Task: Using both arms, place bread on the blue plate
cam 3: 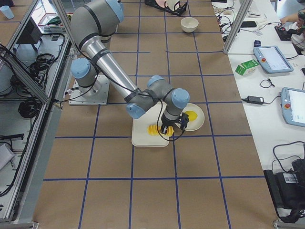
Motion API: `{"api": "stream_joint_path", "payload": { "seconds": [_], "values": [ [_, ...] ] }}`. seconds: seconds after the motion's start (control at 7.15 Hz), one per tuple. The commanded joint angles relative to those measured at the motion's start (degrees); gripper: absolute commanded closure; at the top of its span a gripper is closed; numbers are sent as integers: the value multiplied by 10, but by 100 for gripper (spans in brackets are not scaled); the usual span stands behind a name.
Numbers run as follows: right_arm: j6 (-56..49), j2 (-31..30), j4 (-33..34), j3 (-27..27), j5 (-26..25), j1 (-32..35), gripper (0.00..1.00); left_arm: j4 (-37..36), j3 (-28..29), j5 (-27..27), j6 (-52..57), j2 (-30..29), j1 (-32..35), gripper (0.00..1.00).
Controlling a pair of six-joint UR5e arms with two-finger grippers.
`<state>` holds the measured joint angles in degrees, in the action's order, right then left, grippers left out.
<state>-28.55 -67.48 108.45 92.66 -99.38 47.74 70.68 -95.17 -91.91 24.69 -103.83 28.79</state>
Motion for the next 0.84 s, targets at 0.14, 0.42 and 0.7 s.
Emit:
{"api": "stream_joint_path", "payload": {
  "seconds": [0.14,0.42,0.7],
  "values": [
    [29,-59,-102,-28,17,89,100,101,92,-42,17,17,-31,100],
    [113,-91,-147,-29,58,152,100,180,133,-43,39,44,-30,100],
    [154,-107,-156,-29,69,208,100,279,148,33,57,68,28,100]
  ]
}}
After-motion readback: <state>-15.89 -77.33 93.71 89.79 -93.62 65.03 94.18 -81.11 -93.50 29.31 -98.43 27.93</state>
